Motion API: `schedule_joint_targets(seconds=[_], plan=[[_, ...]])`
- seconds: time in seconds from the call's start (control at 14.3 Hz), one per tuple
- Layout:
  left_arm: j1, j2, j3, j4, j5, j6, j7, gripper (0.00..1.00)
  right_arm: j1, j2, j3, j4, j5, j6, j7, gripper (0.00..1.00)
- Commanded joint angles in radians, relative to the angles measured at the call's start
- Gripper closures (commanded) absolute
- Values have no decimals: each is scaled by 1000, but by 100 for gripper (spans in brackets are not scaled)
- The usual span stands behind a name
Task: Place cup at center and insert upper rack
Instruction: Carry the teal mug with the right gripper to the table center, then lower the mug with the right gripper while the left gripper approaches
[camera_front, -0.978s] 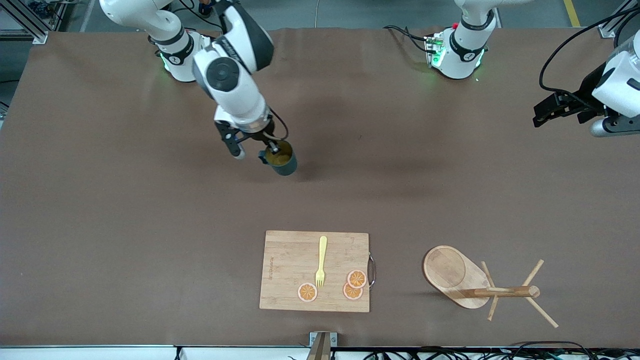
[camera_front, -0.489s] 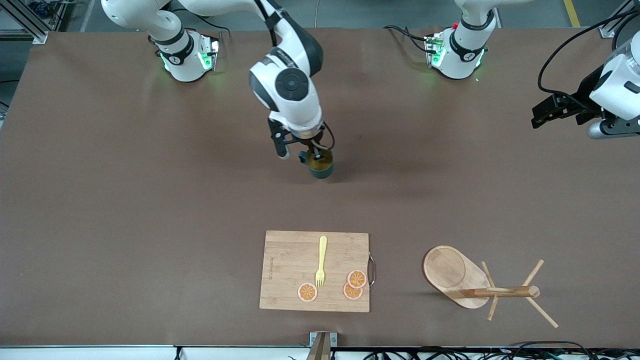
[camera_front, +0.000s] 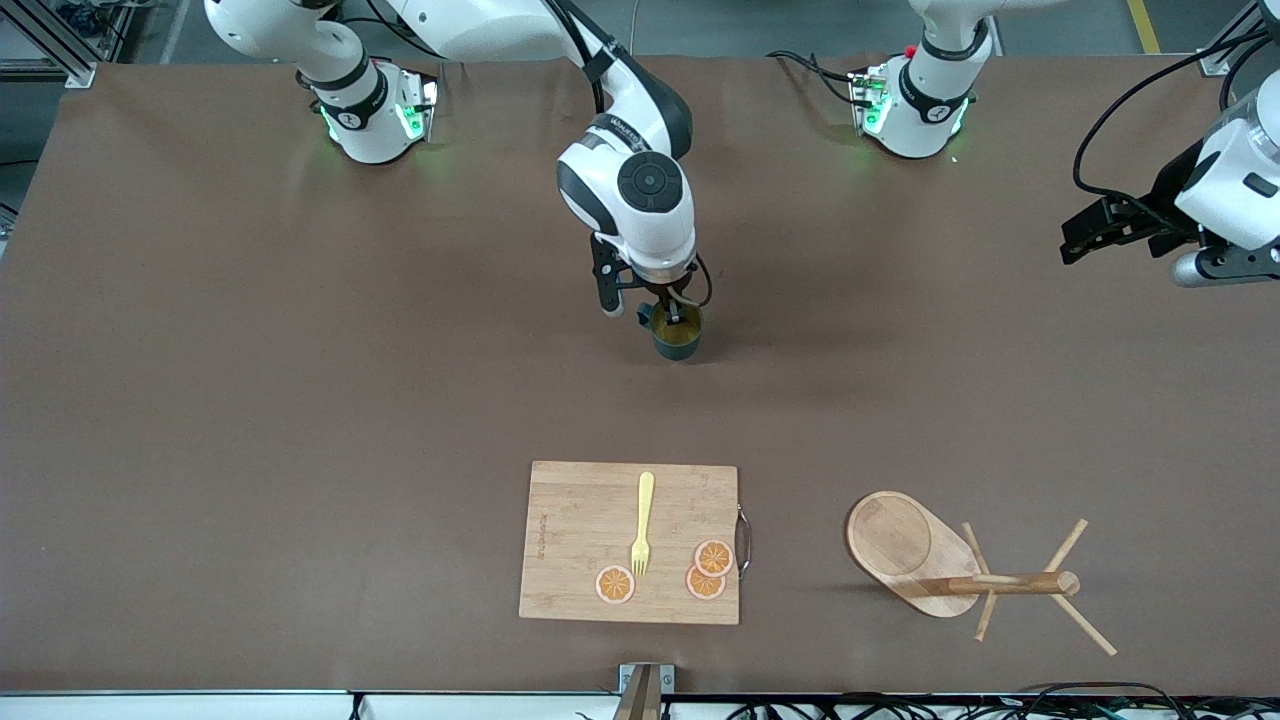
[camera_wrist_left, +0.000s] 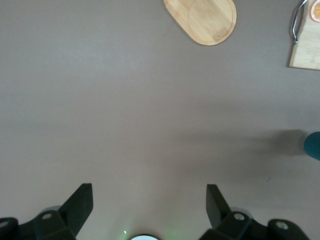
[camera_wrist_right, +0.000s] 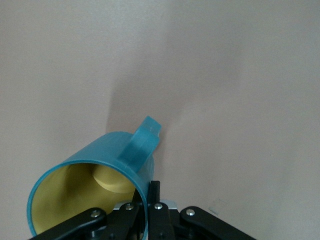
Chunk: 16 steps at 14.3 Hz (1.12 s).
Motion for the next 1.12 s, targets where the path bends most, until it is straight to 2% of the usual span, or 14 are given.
schedule_joint_targets(seconds=[0.0, 0.28, 0.49, 1.05], plan=[[-1, 13, -6, -4, -11, 9, 11, 0, 37, 12, -10, 10, -4, -14, 87, 100], [-23, 42, -9, -2, -12, 31, 11, 0, 58, 3, -12, -58, -5, 5, 134, 100], [-24, 62, -27, -2, -12, 51, 11, 0, 75, -25, -10, -154, -5, 100, 142, 100], [-27, 80, -92, 5, 0, 84, -9, 0, 90, -16, -12, -159, -7, 111, 180, 98]])
